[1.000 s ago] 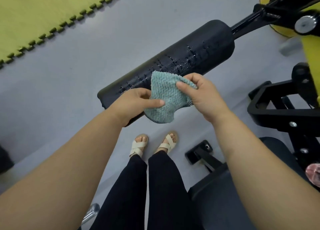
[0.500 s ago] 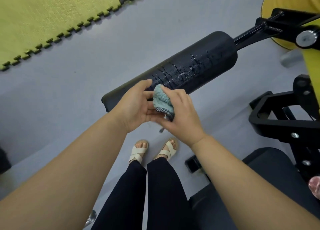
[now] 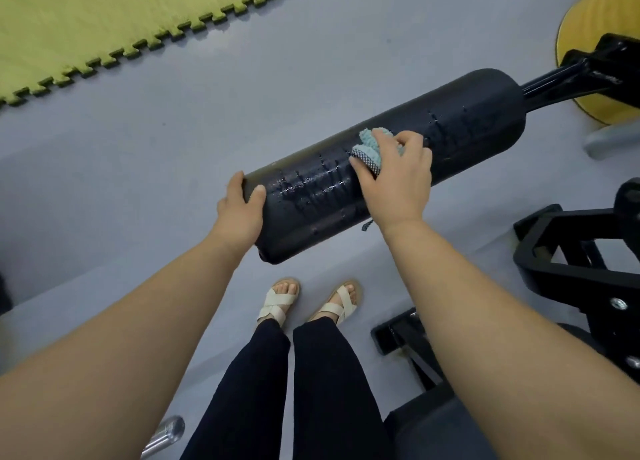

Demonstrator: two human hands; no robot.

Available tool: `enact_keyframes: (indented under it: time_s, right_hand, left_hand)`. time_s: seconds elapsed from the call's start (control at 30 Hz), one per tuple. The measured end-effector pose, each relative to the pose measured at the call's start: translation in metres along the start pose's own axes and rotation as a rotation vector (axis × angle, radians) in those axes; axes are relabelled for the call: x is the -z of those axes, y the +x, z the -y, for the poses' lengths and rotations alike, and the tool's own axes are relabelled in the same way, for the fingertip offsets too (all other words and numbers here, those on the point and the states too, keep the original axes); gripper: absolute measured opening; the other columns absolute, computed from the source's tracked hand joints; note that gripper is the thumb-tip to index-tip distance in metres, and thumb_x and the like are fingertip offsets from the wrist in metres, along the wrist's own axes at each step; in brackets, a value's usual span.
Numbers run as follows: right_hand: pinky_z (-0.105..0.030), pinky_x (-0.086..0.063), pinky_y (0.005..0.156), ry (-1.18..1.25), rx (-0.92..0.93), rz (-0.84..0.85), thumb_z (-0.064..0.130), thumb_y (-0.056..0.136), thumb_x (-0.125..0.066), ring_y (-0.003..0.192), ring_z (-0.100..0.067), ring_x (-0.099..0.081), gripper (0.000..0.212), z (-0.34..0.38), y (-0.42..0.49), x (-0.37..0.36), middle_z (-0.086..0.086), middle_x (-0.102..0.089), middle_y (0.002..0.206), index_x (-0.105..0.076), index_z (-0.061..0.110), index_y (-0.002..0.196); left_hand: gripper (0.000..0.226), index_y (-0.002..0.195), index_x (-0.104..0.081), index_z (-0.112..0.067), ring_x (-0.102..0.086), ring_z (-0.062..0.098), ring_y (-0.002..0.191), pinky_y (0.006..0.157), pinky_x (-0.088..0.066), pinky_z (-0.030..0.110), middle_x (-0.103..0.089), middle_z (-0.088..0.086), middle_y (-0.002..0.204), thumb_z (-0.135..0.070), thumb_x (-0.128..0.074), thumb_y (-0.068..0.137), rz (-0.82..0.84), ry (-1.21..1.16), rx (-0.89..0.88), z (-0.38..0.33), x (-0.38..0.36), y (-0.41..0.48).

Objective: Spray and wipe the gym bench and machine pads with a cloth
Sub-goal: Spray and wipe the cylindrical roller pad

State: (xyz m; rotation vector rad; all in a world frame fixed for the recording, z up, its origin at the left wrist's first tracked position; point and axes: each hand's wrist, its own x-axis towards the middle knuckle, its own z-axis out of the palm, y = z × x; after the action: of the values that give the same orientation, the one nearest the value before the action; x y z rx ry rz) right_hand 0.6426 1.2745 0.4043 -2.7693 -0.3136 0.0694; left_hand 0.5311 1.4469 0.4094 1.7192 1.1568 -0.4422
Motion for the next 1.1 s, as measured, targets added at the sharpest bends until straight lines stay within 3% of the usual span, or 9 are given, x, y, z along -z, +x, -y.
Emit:
enact_keyframes:
  time_s: [0.13, 0.27, 0.47, 0.53, 0.63, 0.7, 0.83, 1.0, 1.1]
  right_hand:
    - [-0.036, -0.046, 0.062, 0.023, -0.01, -0.052, 0.032, 0.084, -0.064, 0.081, -0.03, -0.051, 0.031, 0.013, 0.0, -0.009, -0.012, -0.054, 0.108, -0.067, 0.02, 0.112]
    - [-0.03, -0.039, 0.046, -0.004, 0.374, -0.002, 0.026, 0.074, -0.049, 0.057, -0.03, -0.052, 0.029, 0.065, -0.032, -0.031, -0.013, -0.06, 0.083, -0.071, 0.013, 0.088]
    - [-0.029, -0.041, 0.044, -0.093, 0.69, 0.084, 0.024, 0.075, -0.052, 0.055, -0.03, -0.054, 0.031, 0.048, -0.031, -0.022, -0.013, -0.064, 0.087, -0.072, 0.016, 0.097]
    - [-0.03, -0.045, 0.043, -0.137, 0.544, 0.043, 0.022, 0.076, -0.057, 0.056, -0.032, -0.056, 0.03, 0.013, -0.01, -0.007, -0.015, -0.064, 0.091, -0.072, 0.018, 0.101]
    - [-0.034, -0.042, 0.056, -0.117, 0.104, 0.061, 0.018, 0.083, -0.058, 0.076, -0.037, -0.056, 0.035, -0.017, 0.007, 0.012, -0.016, -0.055, 0.111, -0.065, 0.02, 0.117]
    - [-0.036, -0.041, 0.06, -0.099, -0.022, 0.029, 0.016, 0.084, -0.059, 0.08, -0.036, -0.056, 0.035, -0.005, 0.002, 0.004, -0.016, -0.051, 0.115, -0.063, 0.019, 0.119]
    - [-0.027, -0.037, 0.042, -0.022, 0.221, -0.006, 0.022, 0.074, -0.051, 0.051, -0.031, -0.054, 0.028, 0.062, -0.035, -0.028, -0.016, -0.059, 0.087, -0.071, 0.015, 0.092]
    - [-0.03, -0.042, 0.043, -0.033, 0.564, 0.084, 0.015, 0.072, -0.048, 0.055, -0.031, -0.054, 0.035, 0.072, -0.052, -0.03, -0.016, -0.062, 0.085, -0.071, 0.011, 0.098]
    - [-0.031, -0.041, 0.044, -0.198, 0.434, -0.013, 0.015, 0.077, -0.045, 0.059, -0.035, -0.056, 0.035, 0.026, -0.011, -0.011, -0.019, -0.062, 0.091, -0.071, 0.012, 0.1]
  left_hand:
    - [0.05, 0.146, -0.018, -0.035, -0.036, 0.032, 0.128, 0.104, -0.038, 0.052, -0.026, 0.008, 0.148, -0.041, -0.032, 0.098, 0.024, -0.072, -0.02, 0.002, -0.004, 0.001]
    - [0.048, 0.146, -0.018, -0.033, -0.036, 0.03, 0.129, 0.105, -0.037, 0.052, -0.024, 0.008, 0.149, -0.037, -0.028, 0.1, 0.052, -0.12, -0.019, 0.001, -0.002, 0.0]
    - [0.046, 0.147, -0.016, -0.033, -0.033, 0.028, 0.131, 0.109, -0.033, 0.048, -0.02, 0.009, 0.15, -0.035, -0.023, 0.102, 0.067, -0.13, -0.025, 0.003, 0.001, 0.0]
    - [0.046, 0.147, -0.015, -0.032, -0.032, 0.028, 0.131, 0.111, -0.03, 0.044, -0.018, 0.009, 0.151, -0.035, -0.021, 0.102, 0.078, -0.107, -0.026, 0.003, 0.002, 0.0]
    - [0.046, 0.148, -0.013, -0.031, -0.029, 0.026, 0.134, 0.11, -0.022, 0.034, -0.016, 0.008, 0.152, -0.035, -0.02, 0.102, 0.086, -0.106, -0.039, 0.002, 0.003, -0.003]
    - [0.046, 0.148, -0.013, -0.03, -0.029, 0.025, 0.134, 0.109, -0.021, 0.032, -0.015, 0.008, 0.152, -0.035, -0.02, 0.103, 0.085, -0.12, -0.043, 0.003, 0.003, -0.002]
    - [0.046, 0.148, -0.015, -0.031, -0.028, 0.024, 0.134, 0.107, -0.021, 0.029, -0.017, 0.008, 0.151, -0.033, -0.021, 0.102, 0.076, -0.128, -0.059, 0.005, 0.001, -0.002]
    - [0.045, 0.147, -0.016, -0.033, -0.028, 0.021, 0.134, 0.103, -0.02, 0.025, -0.017, 0.006, 0.151, -0.03, -0.022, 0.103, 0.076, -0.186, -0.069, 0.007, 0.001, -0.002]
    - [0.045, 0.147, -0.015, -0.035, -0.03, 0.023, 0.133, 0.094, -0.019, 0.022, -0.016, 0.004, 0.151, -0.032, -0.02, 0.102, 0.073, -0.16, -0.086, 0.011, 0.0, -0.003]
